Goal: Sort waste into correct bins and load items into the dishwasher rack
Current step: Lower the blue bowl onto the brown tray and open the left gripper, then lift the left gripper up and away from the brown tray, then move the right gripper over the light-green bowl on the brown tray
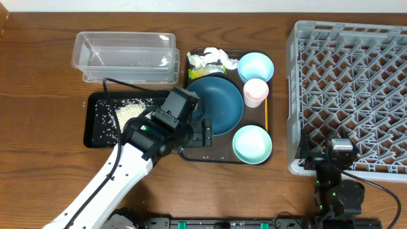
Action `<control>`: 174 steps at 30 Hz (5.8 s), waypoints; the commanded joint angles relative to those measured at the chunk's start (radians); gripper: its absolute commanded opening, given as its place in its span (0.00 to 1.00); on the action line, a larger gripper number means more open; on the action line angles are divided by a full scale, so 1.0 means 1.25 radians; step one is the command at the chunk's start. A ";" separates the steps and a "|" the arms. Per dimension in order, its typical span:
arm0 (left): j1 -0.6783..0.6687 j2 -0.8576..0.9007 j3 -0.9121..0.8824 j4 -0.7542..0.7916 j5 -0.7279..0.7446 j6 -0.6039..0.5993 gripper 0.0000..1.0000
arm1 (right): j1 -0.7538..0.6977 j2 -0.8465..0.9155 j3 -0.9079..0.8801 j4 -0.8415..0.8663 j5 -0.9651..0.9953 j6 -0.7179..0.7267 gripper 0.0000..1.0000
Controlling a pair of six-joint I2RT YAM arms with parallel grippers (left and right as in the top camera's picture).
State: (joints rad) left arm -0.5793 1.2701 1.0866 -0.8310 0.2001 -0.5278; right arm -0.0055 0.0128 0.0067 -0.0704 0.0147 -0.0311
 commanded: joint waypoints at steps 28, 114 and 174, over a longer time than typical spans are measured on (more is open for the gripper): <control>-0.035 0.047 -0.045 0.198 -0.005 -0.006 0.77 | -0.004 -0.002 -0.001 -0.003 -0.003 -0.006 0.99; 0.355 0.242 0.338 -0.109 -0.331 -0.013 0.87 | -0.004 -0.001 -0.001 -0.003 -0.003 -0.006 0.99; 0.638 0.242 0.338 -0.214 -0.329 -0.043 0.97 | 0.114 0.954 0.877 -0.092 -0.620 0.034 0.99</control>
State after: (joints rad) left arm 0.2153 1.5692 1.4891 -1.0958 -0.1944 -0.5735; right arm 0.0937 1.1542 1.0241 -0.1371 -0.7033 0.1097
